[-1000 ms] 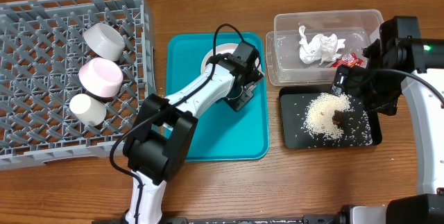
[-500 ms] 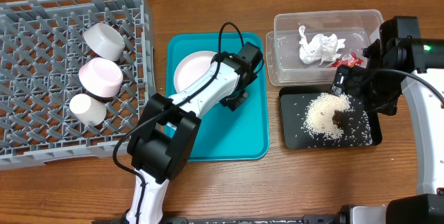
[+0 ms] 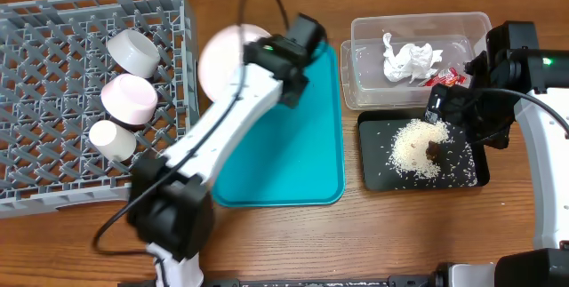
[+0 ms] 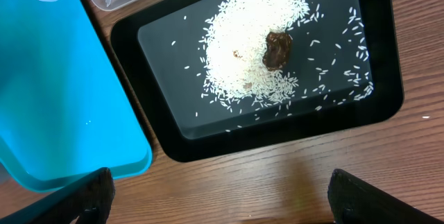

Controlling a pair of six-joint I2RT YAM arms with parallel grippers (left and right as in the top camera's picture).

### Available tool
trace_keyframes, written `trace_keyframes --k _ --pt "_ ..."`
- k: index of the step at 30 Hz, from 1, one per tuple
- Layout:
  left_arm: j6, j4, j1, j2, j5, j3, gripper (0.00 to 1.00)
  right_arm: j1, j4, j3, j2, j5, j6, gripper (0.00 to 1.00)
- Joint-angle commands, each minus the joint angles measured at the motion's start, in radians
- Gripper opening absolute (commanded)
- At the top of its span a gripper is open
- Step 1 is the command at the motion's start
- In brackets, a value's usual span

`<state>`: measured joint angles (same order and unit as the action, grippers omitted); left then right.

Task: Sort waste into correct bins and load items into the dishwasher
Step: 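Carry the white plate with the left gripper and stand it in the rack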

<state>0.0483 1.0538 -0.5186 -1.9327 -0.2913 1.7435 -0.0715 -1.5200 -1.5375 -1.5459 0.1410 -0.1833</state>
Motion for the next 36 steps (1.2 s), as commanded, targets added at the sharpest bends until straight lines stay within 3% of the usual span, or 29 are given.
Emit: trace_keyframes --k 1,8,11,16,22,28,29,30,32,36 --pt "0.072 0.004 0.089 0.116 0.049 0.034 0.04 -0.003 -0.001 -0.015 0.005 -0.01 0.0 1.0" --pt "0.07 0.001 0.314 0.181 0.396 0.034 0.04 -0.003 -0.001 -0.015 0.005 -0.01 0.001 1.0" --pt "0.013 -0.001 0.428 0.171 0.643 0.032 0.04 -0.003 -0.001 -0.015 0.005 -0.01 0.0 1.0" --pt "-0.071 -0.007 0.567 0.142 0.935 0.032 0.04 -0.003 -0.001 -0.015 0.005 -0.01 0.0 1.0" --pt "-0.079 -0.006 0.678 0.066 1.132 0.031 0.04 -0.003 -0.001 -0.015 0.005 -0.009 0.0 1.0" --pt "-0.1 -0.008 0.745 0.002 1.126 0.031 0.05 -0.003 -0.005 -0.015 0.005 -0.01 0.0 1.0" --pt "-0.106 -0.008 0.753 0.002 1.127 0.031 0.08 -0.003 -0.005 -0.015 0.005 -0.009 0.0 1.0" --pt "-0.105 -0.011 0.764 0.002 1.127 0.032 0.25 -0.003 -0.005 -0.015 0.005 -0.01 0.0 1.0" --pt "-0.101 -0.008 0.787 0.01 1.128 0.034 0.43 -0.003 -0.004 -0.015 0.005 -0.01 0.0 1.0" --pt "-0.098 0.013 0.806 0.039 1.121 0.034 0.49 -0.003 -0.003 -0.015 0.005 -0.01 0.0 1.0"
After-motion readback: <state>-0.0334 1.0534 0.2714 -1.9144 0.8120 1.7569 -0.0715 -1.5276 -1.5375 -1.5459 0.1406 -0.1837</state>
